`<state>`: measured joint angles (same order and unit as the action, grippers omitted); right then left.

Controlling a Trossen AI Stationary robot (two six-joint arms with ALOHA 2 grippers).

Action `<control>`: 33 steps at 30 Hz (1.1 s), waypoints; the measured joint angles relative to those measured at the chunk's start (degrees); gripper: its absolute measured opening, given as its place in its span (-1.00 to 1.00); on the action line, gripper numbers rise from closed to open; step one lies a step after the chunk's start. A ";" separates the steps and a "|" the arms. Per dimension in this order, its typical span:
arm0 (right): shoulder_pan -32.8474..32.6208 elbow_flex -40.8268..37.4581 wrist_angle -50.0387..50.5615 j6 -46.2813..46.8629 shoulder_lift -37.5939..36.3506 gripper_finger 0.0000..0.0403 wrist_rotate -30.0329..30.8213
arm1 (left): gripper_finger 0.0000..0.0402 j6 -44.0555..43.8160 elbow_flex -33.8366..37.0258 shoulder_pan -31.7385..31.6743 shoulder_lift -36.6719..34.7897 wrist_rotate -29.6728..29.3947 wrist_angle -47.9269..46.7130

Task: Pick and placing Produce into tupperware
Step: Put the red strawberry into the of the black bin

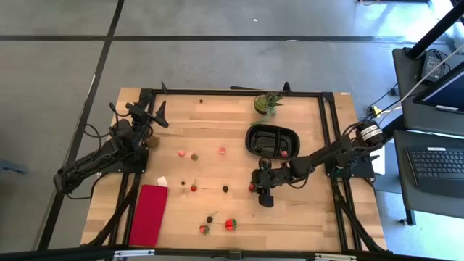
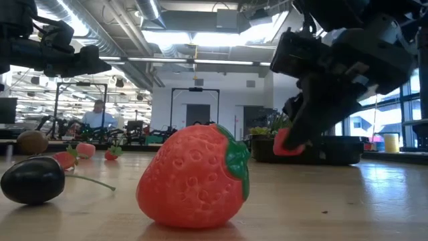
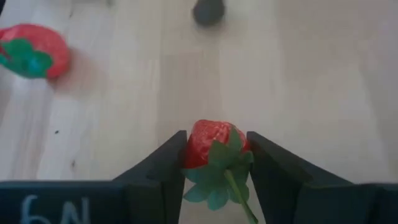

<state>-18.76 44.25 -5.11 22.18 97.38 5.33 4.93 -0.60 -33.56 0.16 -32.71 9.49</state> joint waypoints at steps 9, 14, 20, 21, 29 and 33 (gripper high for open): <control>7.70 0.00 4.46 -2.89 -8.49 -0.24 0.58 | 0.57 0.00 0.02 -0.02 -0.02 0.00 0.00; 14.80 0.00 13.53 0.04 -15.71 -0.25 5.51 | 0.57 0.02 0.00 -0.02 0.00 -0.01 0.10; 22.16 0.02 19.45 0.06 -18.49 -0.25 7.85 | 0.57 0.02 0.00 -0.02 -0.02 0.00 0.18; 22.90 0.02 19.99 0.06 -18.21 -0.22 7.78 | 0.57 0.02 0.01 0.00 -0.01 0.00 0.17; 25.82 -0.52 19.57 0.03 -12.55 -0.22 7.65 | 0.57 0.02 0.00 0.00 0.00 0.00 0.16; 26.23 -0.55 19.16 0.36 -10.46 -0.25 7.54 | 0.57 0.02 0.01 -0.02 -0.02 0.00 0.16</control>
<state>7.46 43.70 14.05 22.54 86.92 12.86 4.95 -0.59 -33.58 0.14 -32.71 9.65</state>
